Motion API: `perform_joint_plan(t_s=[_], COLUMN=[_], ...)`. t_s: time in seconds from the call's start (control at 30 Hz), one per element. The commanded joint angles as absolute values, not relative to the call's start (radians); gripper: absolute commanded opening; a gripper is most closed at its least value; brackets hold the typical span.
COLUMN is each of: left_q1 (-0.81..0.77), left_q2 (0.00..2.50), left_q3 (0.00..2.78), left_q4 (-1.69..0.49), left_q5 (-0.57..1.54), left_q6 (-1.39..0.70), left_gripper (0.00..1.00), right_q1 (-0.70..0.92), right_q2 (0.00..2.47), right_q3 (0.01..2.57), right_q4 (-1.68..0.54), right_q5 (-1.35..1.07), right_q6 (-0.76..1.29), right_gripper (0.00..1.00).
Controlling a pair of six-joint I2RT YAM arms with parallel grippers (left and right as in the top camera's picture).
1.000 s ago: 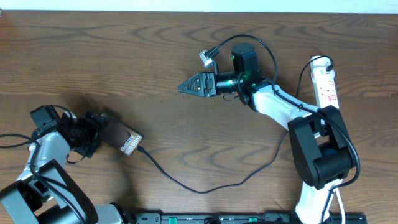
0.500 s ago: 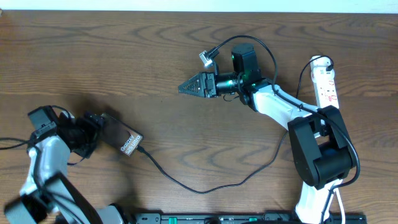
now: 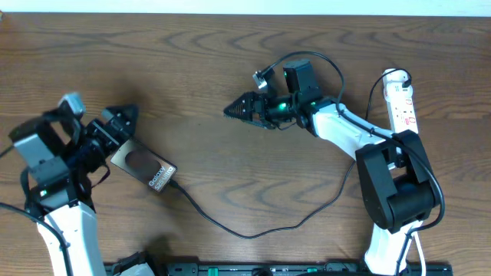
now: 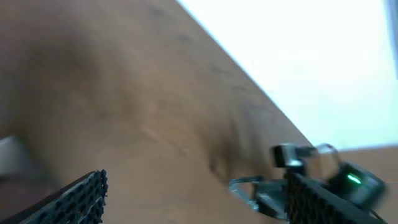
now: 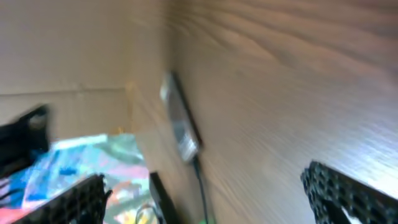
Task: Plug charger to phone and switch on socket
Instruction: 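Open the left gripper to set the phone down on the table, then raise the left gripper and move the right gripper over the power strip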
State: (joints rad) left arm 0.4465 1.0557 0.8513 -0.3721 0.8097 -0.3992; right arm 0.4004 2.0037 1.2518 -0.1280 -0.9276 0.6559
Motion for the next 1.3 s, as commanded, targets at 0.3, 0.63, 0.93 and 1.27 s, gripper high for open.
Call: perform_joint_plan(t_s=[0.3, 0.63, 0.93, 1.27], left_q1=[0.074, -0.163, -0.209, -0.209], left_q2=[1.153, 1.219, 1.219, 1.219], left_q3=[0.986, 0.986, 0.986, 0.986], left_q4=[-0.437, -0.478, -0.477, -0.467], left_q5=[0.461, 0.235, 0.189, 0.189], left_q6=[-0.401, -0.400, -0.398, -0.398], left_gripper=[0.89, 0.89, 0.89, 0.89], right_q1=[0.249, -0.183, -0.630, -0.646], right_q2=[1.950, 1.951, 2.000, 2.108], right_q3=[1.823, 2.202, 2.206, 2.204], right_q4=[-0.942, -1.134, -1.267, -1.406], right_q5=[-0.223, -0.430, -0.720, -0.723], right_q6=[0.340, 0.204, 0.023, -0.267], right_gripper=[0.99, 0.99, 0.99, 0.99])
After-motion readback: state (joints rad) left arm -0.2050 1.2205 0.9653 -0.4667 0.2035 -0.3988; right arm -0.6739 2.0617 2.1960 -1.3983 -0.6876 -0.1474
